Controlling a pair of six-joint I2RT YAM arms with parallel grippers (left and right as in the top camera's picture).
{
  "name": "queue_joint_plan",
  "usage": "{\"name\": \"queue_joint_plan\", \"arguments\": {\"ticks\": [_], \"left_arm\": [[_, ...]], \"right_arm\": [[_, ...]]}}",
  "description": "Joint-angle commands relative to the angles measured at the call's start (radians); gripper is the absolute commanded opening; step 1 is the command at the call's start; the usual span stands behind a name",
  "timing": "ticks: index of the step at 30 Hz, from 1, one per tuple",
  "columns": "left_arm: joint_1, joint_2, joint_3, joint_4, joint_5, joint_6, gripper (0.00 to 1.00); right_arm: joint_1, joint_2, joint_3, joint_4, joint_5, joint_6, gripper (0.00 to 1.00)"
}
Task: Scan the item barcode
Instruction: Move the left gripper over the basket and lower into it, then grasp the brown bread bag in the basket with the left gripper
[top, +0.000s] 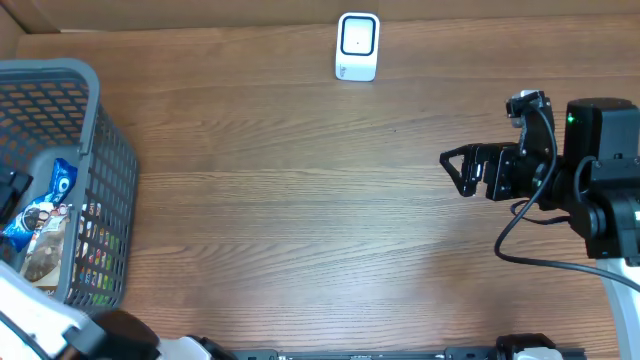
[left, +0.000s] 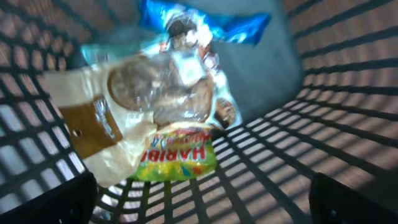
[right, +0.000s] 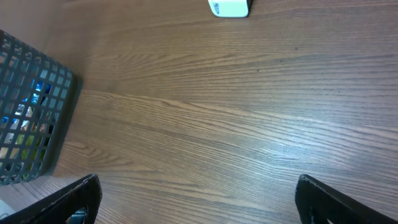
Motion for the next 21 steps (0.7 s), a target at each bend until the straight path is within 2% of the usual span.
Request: {"name": "queue_joint_plan", "arguments": {"ticks": [1,7,11,18,21], "left_arm": [[0.004,0.093,0.014,-0.016,-0.071,-0.082,1.00],[0.004,0.239,-0.013,-0.002,-0.113,-0.152,1.00],[0.000,0.262,-0.090,0.080,-0.119,-0.165,1.00],[-0.005,0.262,-0.329,0.311,-0.152,-0.165,1.00],[-0.020,0.262,-0.481,0.473,-0.153,-0.164,1.00]], "right_arm": [[0.005,0.009,0.010,0.002,-0.010,-0.007,1.00],[0.005,0.028,0.008,-0.002,-0.010,-0.007,1.00],[0.005,0.036,0.006,-0.004,-0.010,-0.007,1.00],[0.005,0.040,0.006,-0.004,-0.010,-0.008,1.00],[0.005,0.040,0.006,-0.004,-0.010,-0.008,1.00]]}}
